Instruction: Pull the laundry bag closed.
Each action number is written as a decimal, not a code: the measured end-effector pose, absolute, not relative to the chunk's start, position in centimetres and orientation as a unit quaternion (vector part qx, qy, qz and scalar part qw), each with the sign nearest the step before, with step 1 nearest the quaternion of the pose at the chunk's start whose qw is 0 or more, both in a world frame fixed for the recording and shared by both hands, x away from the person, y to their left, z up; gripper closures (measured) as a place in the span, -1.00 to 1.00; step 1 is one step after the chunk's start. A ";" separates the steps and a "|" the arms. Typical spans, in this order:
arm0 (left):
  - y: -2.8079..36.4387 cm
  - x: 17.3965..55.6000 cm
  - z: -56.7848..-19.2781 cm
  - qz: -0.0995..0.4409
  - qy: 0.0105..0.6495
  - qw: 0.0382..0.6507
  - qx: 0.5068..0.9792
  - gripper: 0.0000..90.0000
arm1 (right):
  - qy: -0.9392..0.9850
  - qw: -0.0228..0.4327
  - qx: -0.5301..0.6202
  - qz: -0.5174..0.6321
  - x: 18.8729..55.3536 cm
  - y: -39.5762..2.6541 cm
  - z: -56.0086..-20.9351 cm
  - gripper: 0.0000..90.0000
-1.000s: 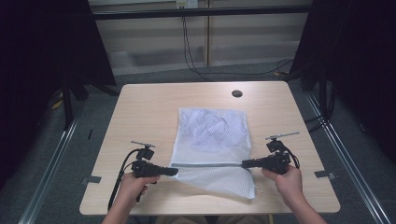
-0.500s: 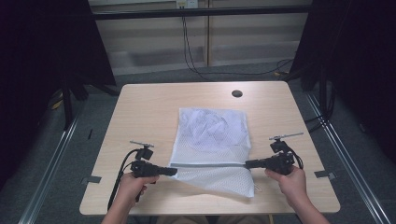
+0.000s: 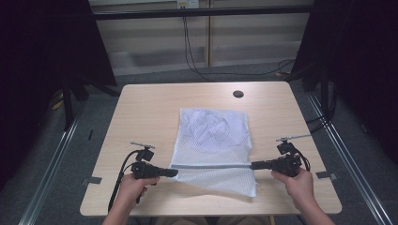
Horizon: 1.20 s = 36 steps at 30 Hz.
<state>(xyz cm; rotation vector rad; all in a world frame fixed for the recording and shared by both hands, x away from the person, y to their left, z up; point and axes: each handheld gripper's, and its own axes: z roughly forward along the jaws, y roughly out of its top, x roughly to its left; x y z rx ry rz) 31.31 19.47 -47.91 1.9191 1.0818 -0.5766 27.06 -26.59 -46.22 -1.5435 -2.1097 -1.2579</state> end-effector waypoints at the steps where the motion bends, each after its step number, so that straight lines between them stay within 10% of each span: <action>1: 19.5 31.3 -47.9 -0.230 0.432 0.420 0.764 0.96 | -0.722 0.120 -0.528 -0.431 27.0 -26.6 -46.2 0.93; 24: 19.2 31.2 -47.9 -0.238 0.420 0.422 0.768 0.91 | -0.717 0.110 -0.529 -0.441 26.7 -27.6 -45.8 0.93; 30: 19.3 31.2 -47.6 -0.227 0.417 0.415 0.776 0.37 | -0.716 0.102 -0.532 -0.440 26.6 -27.8 -45.9 0.91; 36: 19.0 31.2 -47.5 -0.206 0.419 0.404 0.786 0.01 | -0.716 0.082 -0.542 -0.432 26.6 -27.8 -45.8 0.47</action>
